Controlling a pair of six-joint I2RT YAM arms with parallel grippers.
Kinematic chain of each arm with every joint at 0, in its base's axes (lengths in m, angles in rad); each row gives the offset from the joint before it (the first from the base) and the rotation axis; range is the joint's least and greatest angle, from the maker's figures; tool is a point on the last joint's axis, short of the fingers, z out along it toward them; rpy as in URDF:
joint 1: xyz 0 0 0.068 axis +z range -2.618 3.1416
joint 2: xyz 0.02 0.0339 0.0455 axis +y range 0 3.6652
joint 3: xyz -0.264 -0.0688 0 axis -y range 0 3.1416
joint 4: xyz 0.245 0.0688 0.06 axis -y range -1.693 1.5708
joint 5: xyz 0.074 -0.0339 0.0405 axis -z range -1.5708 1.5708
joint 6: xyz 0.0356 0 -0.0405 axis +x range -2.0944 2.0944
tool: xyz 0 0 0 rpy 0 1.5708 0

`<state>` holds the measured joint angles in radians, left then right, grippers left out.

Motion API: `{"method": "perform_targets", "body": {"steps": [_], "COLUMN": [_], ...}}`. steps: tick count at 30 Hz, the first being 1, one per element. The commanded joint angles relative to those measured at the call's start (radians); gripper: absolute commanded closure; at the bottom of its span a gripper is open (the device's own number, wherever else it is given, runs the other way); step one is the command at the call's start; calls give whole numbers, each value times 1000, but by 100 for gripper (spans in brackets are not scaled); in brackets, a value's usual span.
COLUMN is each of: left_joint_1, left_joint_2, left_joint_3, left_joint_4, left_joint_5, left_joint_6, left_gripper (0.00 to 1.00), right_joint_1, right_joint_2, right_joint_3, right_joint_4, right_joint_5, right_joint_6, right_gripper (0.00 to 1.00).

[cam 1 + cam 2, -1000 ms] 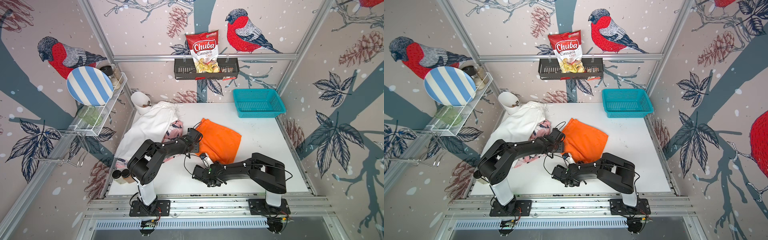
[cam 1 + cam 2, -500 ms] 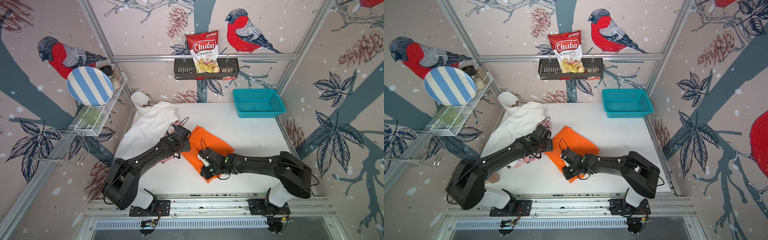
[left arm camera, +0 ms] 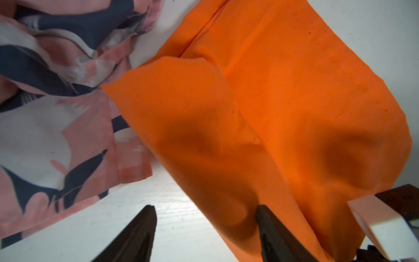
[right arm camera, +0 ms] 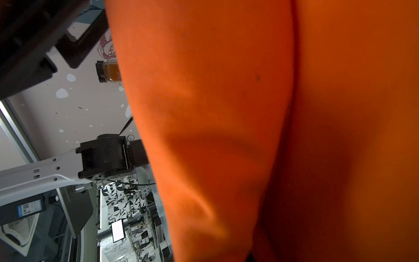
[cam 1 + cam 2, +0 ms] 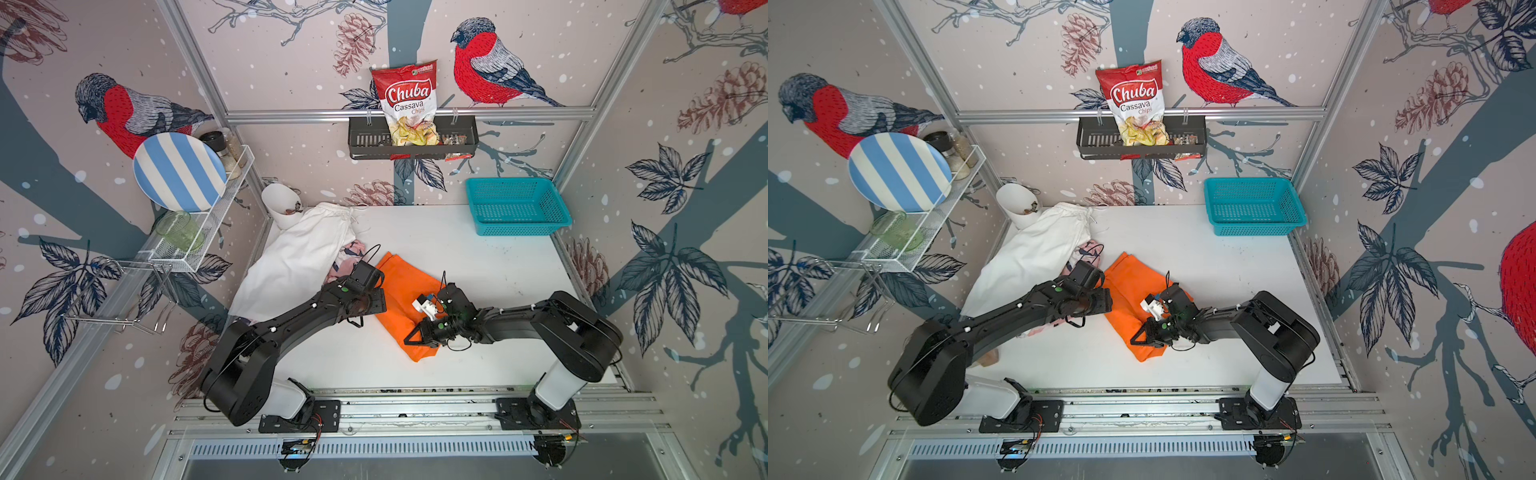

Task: Roll up the shorts
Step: Roll the shorts at the center of the board.

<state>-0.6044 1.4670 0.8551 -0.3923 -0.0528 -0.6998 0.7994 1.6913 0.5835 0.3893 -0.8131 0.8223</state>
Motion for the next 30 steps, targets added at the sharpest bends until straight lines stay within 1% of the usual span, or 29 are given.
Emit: {"method": "perform_targets", "body": {"steps": [1, 3, 5, 7, 9, 11, 12, 13, 15, 16, 18, 21, 23, 25, 27, 30], "left_joint_1": [-1, 2, -1, -10, -11, -11, -11, -11, -11, -11, -11, -12, -11, -11, -11, -11], "left_joint_2": [67, 131, 192, 231, 248, 258, 261, 270, 286, 290, 291, 287, 284, 281, 279, 282], "left_joint_3": [15, 32, 57, 70, 69, 65, 66, 71, 80, 82, 77, 74, 73, 71, 70, 71], "left_joint_4": [74, 83, 96, 116, 129, 136, 136, 133, 126, 121, 119, 117, 114, 111, 107, 94], "left_joint_5": [-9, -26, -16, 0, 0, -4, -6, -5, -6, -6, -7, -1, -1, 2, 1, -9], "left_joint_6": [3, 13, 35, 43, 37, 36, 40, 47, 59, 64, 70, 80, 82, 84, 83, 77], "left_gripper": [32, 40, 47, 50, 51, 53, 53, 53, 54, 55, 55, 55, 55, 55, 54, 54], "right_joint_1": [-18, -19, -12, -1, 2, -4, -6, -7, 6, 17, 41, 81, 129, 209, 289, 392], "right_joint_2": [-2, -27, -69, -122, -144, -152, -157, -169, -200, -220, -263, -319, -342, -339, -290, -160], "right_joint_3": [-23, -42, -79, -125, -149, -148, -145, -133, -85, -53, 5, 103, 181, 279, 377, 528], "right_joint_4": [60, 40, 48, 87, 114, 99, 83, 30, -132, -224, -377, -604, -750, -858, -944, -1107], "right_joint_5": [-33, -11, 10, 28, 42, 70, 94, 137, 263, 346, 476, 696, 897, 1066, 1165, 1321], "right_joint_6": [25, 23, 45, 88, 115, 119, 116, 96, 33, 3, -52, -115, -130, -162, -193, -181], "right_gripper": [89, 89, 89, 88, 86, 81, 78, 72, 61, 52, 39, 27, 22, 20, 18, 16]}}
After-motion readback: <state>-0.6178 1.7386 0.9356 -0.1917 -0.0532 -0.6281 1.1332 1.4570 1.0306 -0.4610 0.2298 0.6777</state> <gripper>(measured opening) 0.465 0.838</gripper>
